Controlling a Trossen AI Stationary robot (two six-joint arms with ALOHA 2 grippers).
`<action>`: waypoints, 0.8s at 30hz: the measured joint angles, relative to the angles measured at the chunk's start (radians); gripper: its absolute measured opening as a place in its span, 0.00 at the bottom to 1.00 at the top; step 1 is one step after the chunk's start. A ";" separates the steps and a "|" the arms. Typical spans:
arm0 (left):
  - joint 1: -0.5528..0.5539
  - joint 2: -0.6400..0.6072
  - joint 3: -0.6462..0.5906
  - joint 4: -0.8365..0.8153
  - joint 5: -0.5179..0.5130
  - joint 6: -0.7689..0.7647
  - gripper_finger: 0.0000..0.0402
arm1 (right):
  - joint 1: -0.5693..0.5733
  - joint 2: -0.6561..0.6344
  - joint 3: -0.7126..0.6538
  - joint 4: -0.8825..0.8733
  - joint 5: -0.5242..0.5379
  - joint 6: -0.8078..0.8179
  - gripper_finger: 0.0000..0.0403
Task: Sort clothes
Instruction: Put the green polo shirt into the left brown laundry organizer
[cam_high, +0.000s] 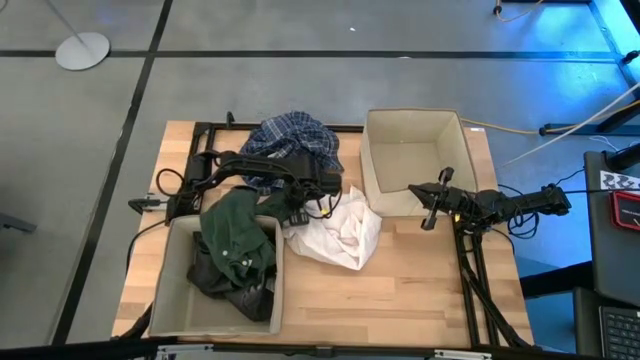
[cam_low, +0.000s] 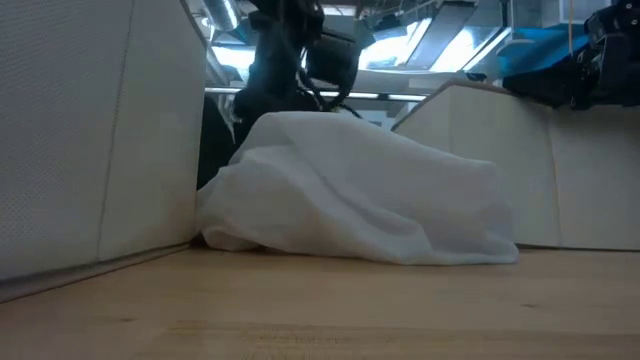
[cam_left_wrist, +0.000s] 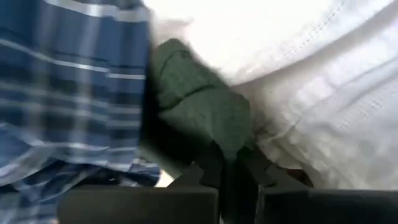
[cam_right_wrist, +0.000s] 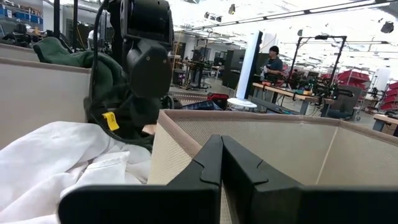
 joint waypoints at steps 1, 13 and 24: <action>-0.004 0.000 0.013 -0.005 -0.008 0.000 0.03 | 0.000 0.000 0.000 0.000 0.000 0.000 0.03; -0.062 -0.143 0.145 -0.072 -0.220 -0.102 0.01 | 0.000 0.000 0.000 0.000 0.000 0.000 0.03; -0.103 -0.434 0.149 -0.103 -0.433 -0.256 0.01 | 0.000 0.000 0.000 0.002 0.000 0.001 0.03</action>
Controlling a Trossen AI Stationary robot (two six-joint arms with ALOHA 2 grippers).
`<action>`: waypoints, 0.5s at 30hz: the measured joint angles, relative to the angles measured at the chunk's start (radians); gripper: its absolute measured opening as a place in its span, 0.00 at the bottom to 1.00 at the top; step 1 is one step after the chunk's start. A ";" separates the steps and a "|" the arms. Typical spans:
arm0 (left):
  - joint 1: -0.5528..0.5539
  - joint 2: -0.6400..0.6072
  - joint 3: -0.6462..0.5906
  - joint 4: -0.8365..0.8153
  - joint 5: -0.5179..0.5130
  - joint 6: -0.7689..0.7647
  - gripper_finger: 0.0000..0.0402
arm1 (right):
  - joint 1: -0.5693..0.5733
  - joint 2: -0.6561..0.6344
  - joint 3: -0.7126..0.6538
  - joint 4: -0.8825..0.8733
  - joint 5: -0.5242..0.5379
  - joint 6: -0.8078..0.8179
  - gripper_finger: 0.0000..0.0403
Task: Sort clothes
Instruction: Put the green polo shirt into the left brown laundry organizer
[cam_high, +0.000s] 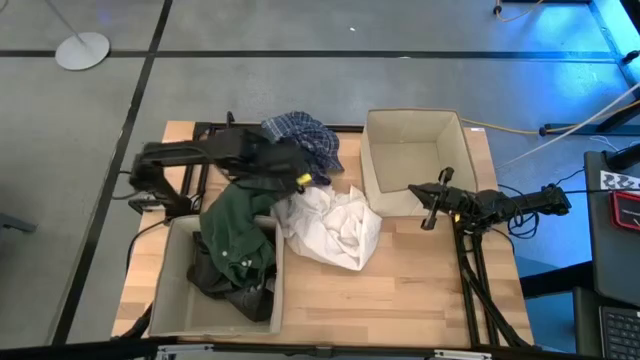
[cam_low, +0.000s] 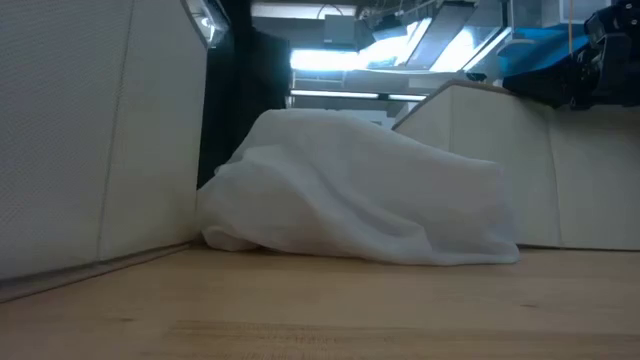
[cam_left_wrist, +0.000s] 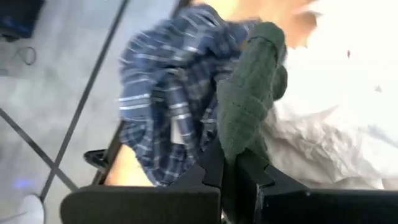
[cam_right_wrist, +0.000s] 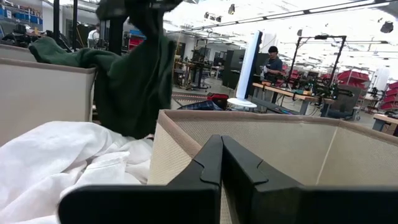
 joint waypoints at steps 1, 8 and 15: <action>-0.005 -0.023 0.000 -0.009 -0.017 -0.016 0.01 | 0.000 0.000 0.000 0.000 0.000 0.000 0.03; -0.078 -0.182 0.000 -0.047 -0.112 -0.069 0.01 | 0.000 0.000 0.000 0.001 0.000 0.000 0.03; -0.192 -0.320 0.000 -0.052 -0.139 -0.127 0.01 | 0.000 0.000 0.000 0.001 0.000 0.000 0.03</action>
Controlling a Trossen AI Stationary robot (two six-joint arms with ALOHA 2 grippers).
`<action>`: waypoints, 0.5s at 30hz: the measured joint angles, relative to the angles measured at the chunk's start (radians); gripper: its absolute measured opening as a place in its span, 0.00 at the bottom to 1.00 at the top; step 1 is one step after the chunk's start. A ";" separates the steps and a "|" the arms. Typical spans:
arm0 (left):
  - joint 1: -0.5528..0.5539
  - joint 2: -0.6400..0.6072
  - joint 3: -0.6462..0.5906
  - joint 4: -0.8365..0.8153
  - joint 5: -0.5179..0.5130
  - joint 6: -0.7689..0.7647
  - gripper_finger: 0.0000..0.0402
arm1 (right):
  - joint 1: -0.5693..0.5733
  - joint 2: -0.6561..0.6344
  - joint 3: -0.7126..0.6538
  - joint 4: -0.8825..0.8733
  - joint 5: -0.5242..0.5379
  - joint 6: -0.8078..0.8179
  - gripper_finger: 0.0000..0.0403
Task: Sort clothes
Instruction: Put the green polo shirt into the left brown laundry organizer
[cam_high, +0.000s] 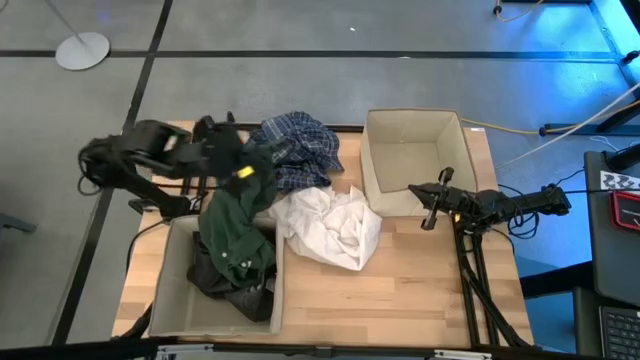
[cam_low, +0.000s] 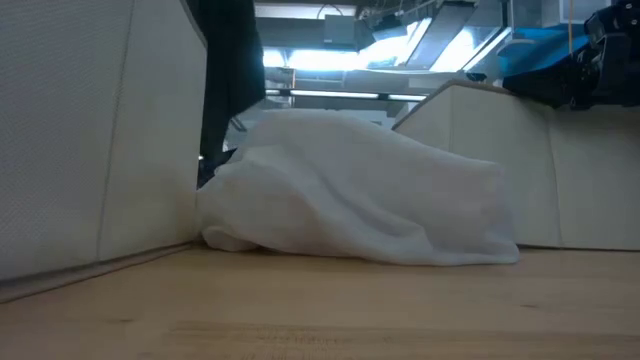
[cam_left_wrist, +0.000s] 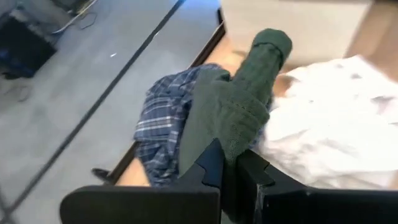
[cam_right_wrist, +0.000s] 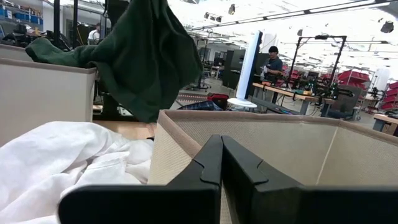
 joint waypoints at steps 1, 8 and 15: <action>-0.021 -0.020 0.000 0.000 0.000 -0.016 0.01 | 0.000 0.000 0.000 0.000 0.000 0.000 0.03; -0.173 -0.169 0.000 0.090 0.029 -0.104 0.01 | 0.000 0.000 0.000 0.000 0.005 0.000 0.03; -0.321 -0.219 0.000 0.206 0.135 -0.168 0.01 | 0.000 0.000 0.000 0.000 0.005 0.000 0.03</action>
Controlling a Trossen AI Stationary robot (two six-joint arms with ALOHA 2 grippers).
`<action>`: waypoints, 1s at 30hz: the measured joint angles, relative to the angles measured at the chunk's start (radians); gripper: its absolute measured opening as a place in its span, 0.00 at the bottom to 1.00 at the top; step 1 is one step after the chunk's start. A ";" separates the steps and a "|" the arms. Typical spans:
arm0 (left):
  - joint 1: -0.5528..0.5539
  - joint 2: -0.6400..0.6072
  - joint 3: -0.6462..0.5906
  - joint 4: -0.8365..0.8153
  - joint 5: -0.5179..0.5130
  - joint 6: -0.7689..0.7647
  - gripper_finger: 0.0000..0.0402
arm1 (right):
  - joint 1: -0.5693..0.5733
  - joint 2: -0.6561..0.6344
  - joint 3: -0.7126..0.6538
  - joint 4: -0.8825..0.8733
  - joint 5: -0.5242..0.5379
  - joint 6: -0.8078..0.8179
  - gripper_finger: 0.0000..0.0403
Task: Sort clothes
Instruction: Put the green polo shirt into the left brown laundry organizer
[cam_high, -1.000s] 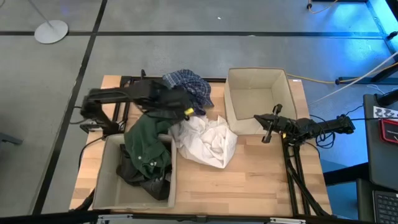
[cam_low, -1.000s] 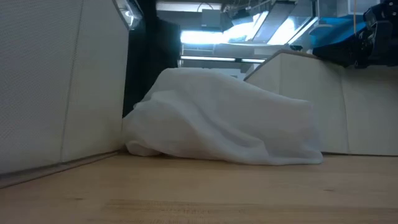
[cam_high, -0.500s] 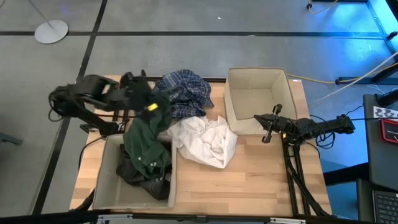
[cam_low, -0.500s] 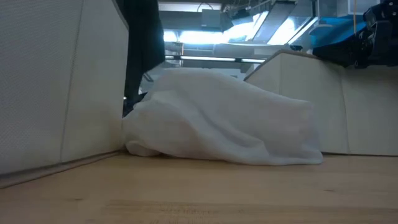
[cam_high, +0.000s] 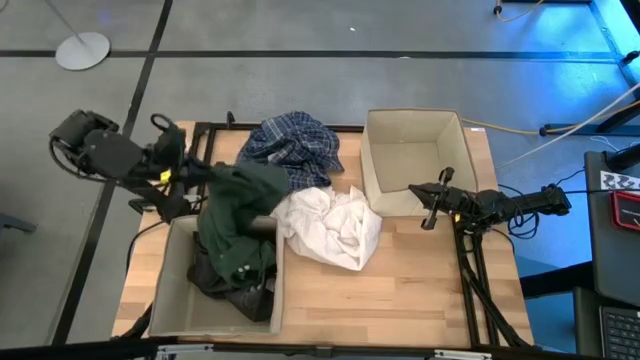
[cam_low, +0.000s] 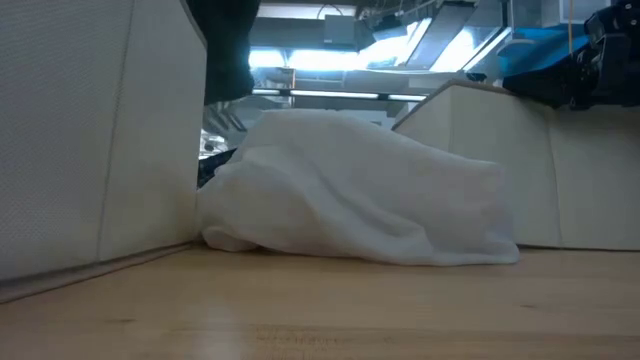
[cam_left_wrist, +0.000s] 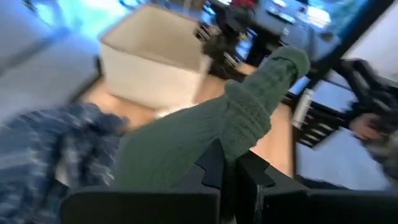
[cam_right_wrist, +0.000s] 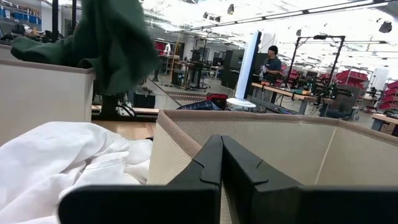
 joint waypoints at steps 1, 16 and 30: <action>-0.019 0.001 0.000 -0.018 0.016 -0.044 0.01 | 0.000 0.000 0.000 0.000 0.000 0.000 0.03; -0.329 0.082 -0.366 -0.060 0.038 -0.797 0.01 | 0.000 0.000 0.000 -0.006 0.000 0.000 0.03; -0.430 0.082 -1.135 0.585 0.173 -1.039 0.01 | 0.000 0.000 0.000 -0.003 0.000 -0.001 0.03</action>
